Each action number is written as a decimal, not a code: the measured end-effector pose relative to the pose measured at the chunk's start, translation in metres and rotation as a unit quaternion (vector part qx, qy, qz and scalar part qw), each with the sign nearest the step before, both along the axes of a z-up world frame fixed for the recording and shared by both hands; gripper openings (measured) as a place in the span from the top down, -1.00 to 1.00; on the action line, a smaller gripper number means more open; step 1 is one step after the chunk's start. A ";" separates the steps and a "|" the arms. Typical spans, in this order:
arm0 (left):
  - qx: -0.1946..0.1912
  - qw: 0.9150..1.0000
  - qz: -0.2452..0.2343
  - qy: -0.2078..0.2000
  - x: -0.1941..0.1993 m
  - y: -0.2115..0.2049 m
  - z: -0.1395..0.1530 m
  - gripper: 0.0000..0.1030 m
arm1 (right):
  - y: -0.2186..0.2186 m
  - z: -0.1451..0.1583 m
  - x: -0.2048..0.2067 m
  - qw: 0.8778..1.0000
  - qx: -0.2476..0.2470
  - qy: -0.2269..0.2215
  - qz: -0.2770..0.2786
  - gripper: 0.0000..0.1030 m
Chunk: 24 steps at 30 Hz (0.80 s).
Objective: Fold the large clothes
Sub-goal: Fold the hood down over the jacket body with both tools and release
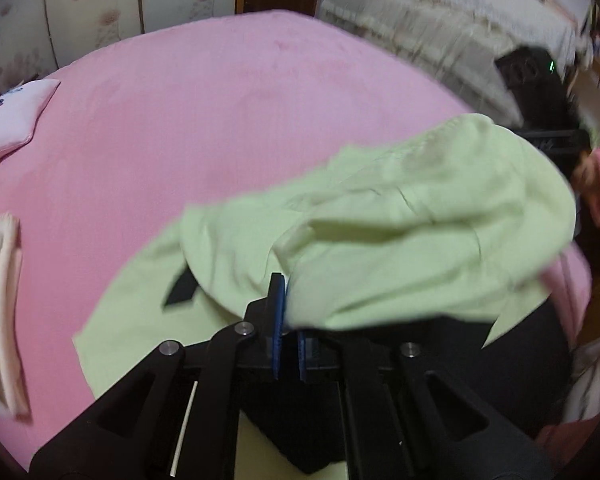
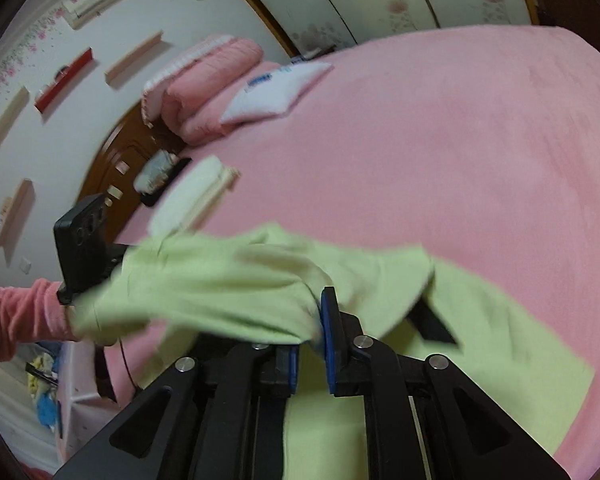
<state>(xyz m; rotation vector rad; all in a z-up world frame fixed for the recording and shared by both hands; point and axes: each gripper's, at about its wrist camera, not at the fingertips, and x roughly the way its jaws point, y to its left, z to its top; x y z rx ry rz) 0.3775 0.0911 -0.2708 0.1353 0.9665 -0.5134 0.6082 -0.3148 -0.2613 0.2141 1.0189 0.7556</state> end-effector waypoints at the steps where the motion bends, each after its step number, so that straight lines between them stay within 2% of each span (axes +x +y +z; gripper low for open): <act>1: 0.011 1.000 -0.001 0.003 -0.006 -0.005 -0.011 0.96 | 0.002 -0.011 -0.013 1.000 -0.013 0.005 0.002 0.69; 3: 0.028 0.999 0.003 0.016 -0.018 -0.013 -0.032 0.96 | 0.007 -0.037 -0.039 0.999 -0.045 0.021 0.013 0.55; 6: 0.045 0.999 0.012 0.018 -0.029 -0.019 -0.049 0.92 | 0.011 -0.070 -0.070 0.994 -0.093 0.036 0.034 0.51; 8: 0.064 0.998 0.014 0.023 -0.030 -0.017 -0.059 0.88 | 0.014 -0.077 -0.075 0.992 -0.117 0.031 0.038 0.44; 10: 0.081 0.996 0.009 0.029 -0.032 -0.019 -0.063 0.87 | 0.010 -0.077 -0.076 0.989 -0.140 0.032 0.033 0.06; 11: 0.090 0.995 0.007 0.036 -0.032 -0.017 -0.062 0.85 | 0.005 -0.077 -0.078 0.987 -0.150 0.039 0.029 -0.33; 12: 0.095 0.995 0.006 0.042 -0.028 -0.018 -0.062 0.84 | 0.002 -0.072 -0.081 0.986 -0.156 0.046 0.026 -0.46; 13: 0.099 0.994 0.006 0.050 -0.023 -0.016 -0.060 0.78 | 0.006 -0.076 -0.092 0.986 -0.159 0.049 0.023 -0.46; 15: 0.105 0.992 0.008 0.076 -0.023 -0.011 -0.052 0.51 | 0.003 -0.067 -0.095 0.985 -0.162 0.053 0.019 -0.46; 16: 0.108 0.989 0.012 0.096 -0.021 -0.003 -0.040 0.04 | 0.007 -0.062 -0.102 0.985 -0.161 0.054 0.016 -0.46; 17: 0.115 0.986 0.019 0.119 -0.020 0.002 -0.037 -0.20 | 0.017 -0.058 -0.112 0.986 -0.159 0.054 0.013 -0.46; 20: 0.110 0.986 0.051 0.114 -0.025 0.014 -0.010 -0.20 | 0.006 -0.025 -0.116 0.985 -0.167 0.051 -0.008 -0.46; 22: 0.090 0.987 0.103 0.084 -0.036 0.022 0.015 -0.20 | 0.014 -0.011 -0.120 0.985 -0.161 0.047 -0.028 -0.46; 24: 0.064 0.985 0.148 0.062 -0.048 0.022 0.030 -0.20 | 0.023 0.000 -0.126 0.989 -0.130 0.044 -0.061 -0.32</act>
